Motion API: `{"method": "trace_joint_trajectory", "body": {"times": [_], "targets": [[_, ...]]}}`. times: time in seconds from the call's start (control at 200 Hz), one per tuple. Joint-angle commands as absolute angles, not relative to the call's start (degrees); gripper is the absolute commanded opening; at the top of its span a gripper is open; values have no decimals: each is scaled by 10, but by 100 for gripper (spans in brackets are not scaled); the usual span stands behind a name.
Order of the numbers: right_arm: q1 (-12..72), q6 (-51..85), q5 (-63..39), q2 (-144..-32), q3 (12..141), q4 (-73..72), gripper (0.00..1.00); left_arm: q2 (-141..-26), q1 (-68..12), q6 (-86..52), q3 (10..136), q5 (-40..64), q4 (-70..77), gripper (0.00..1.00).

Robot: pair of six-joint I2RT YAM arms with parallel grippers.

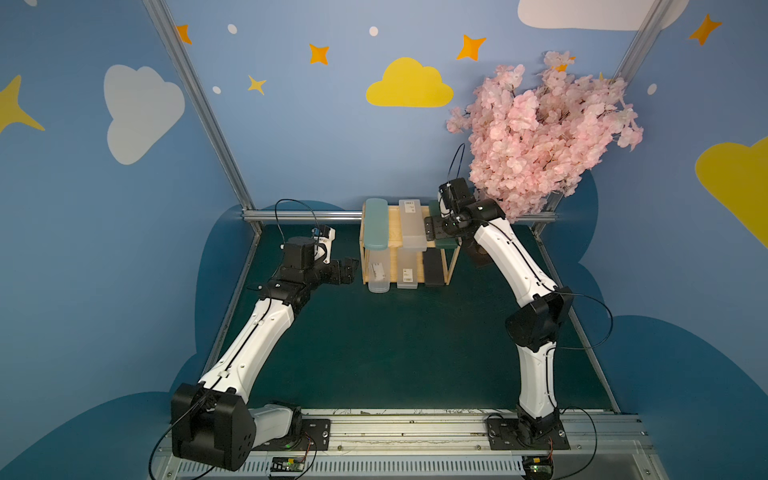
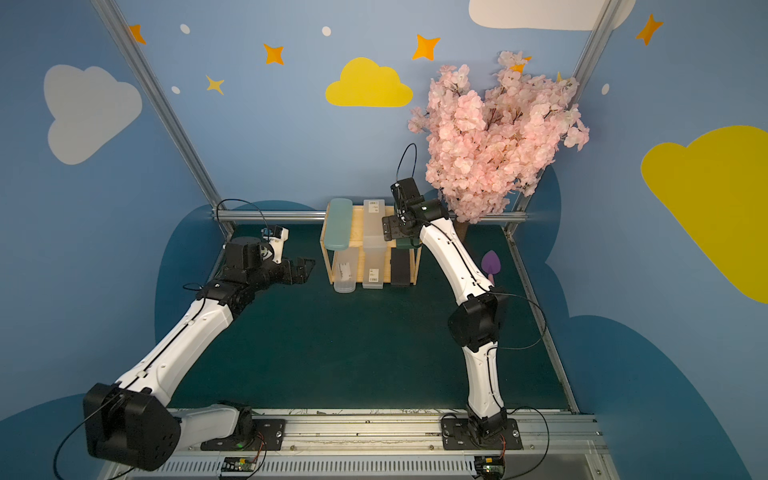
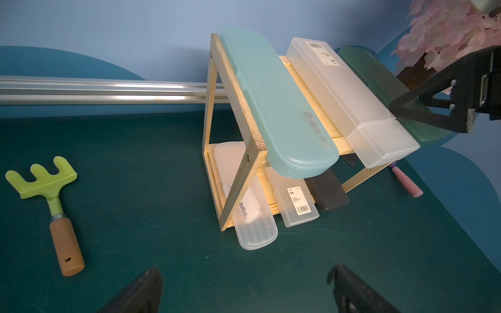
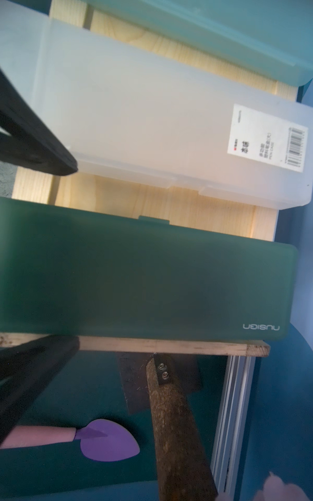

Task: Remove the pencil cases from the shelf
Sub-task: Pick up the pencil case from the shelf.

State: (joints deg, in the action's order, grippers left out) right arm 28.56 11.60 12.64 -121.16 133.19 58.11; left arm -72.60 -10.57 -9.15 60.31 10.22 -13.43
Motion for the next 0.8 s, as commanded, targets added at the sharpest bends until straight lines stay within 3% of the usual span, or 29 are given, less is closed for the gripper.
{"method": "trace_joint_trajectory", "body": {"times": [0.0,0.32,0.791], "targets": [[288,121,125,-1227,1338,597,92,-720,-107,-77,610,87,-143,100],[287,122,133,-1235,1338,598,89,-719,-108,-80,604,83,-137,100],[286,130,156,-1236,1337,607,66,-720,-107,-77,605,79,-137,100]]}}
